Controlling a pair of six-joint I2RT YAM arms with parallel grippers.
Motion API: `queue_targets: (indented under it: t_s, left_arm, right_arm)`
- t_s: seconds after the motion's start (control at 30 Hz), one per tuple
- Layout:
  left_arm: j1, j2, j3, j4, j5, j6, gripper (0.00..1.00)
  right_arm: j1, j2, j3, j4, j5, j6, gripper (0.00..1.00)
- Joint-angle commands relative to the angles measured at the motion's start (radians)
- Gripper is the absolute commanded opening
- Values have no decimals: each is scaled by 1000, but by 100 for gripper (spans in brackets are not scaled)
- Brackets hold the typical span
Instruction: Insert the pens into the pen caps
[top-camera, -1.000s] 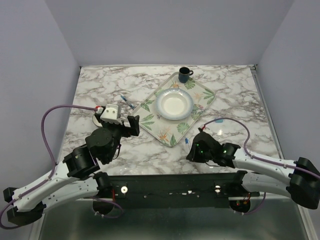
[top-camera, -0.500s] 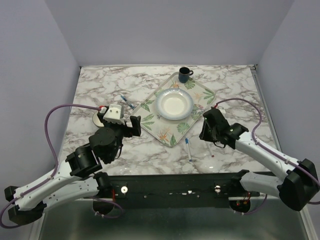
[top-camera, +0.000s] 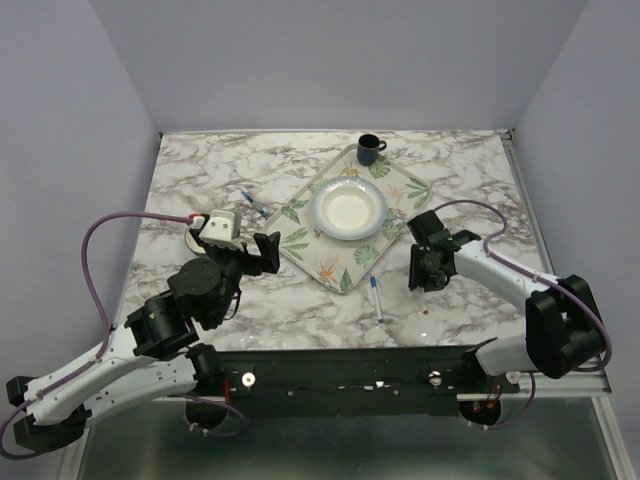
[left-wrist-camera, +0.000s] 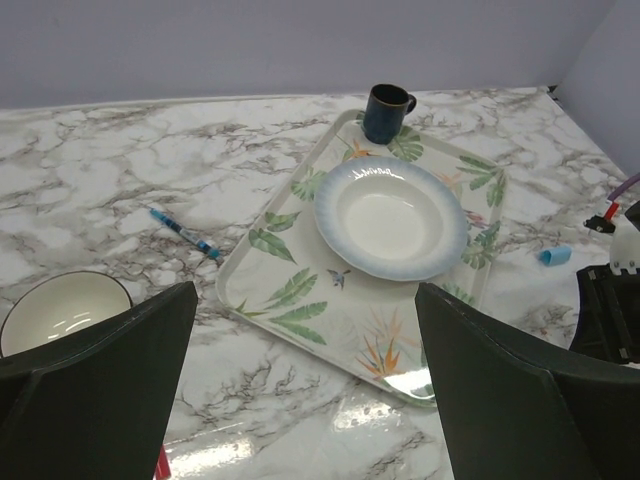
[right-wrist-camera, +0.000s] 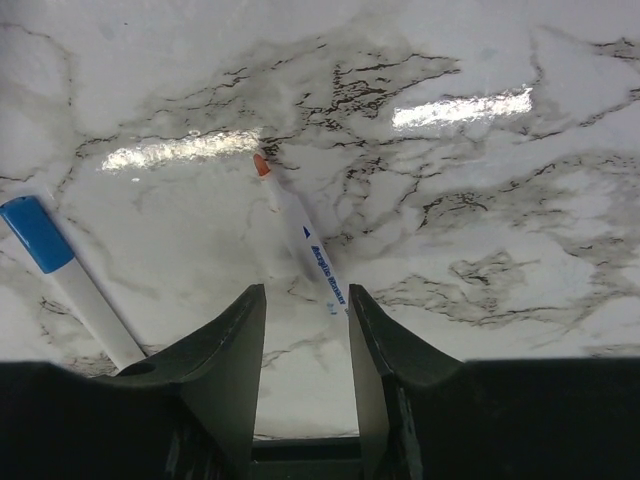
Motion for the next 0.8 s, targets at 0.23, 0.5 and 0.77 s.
queue_targets:
  t_s: [0.23, 0.5, 0.77]
  left_arm:
    - [0, -24, -11, 23, 15, -13, 99]
    - [0, -11, -17, 25, 48, 3, 97]
    - [0, 55, 4, -9, 134, -29, 97]
  right_arm:
    - [-15, 52, -35, 51, -78, -30, 42]
    - [-15, 95, -43, 93, -106, -22, 24]
    - [-15, 74, -69, 160, -127, 9, 1]
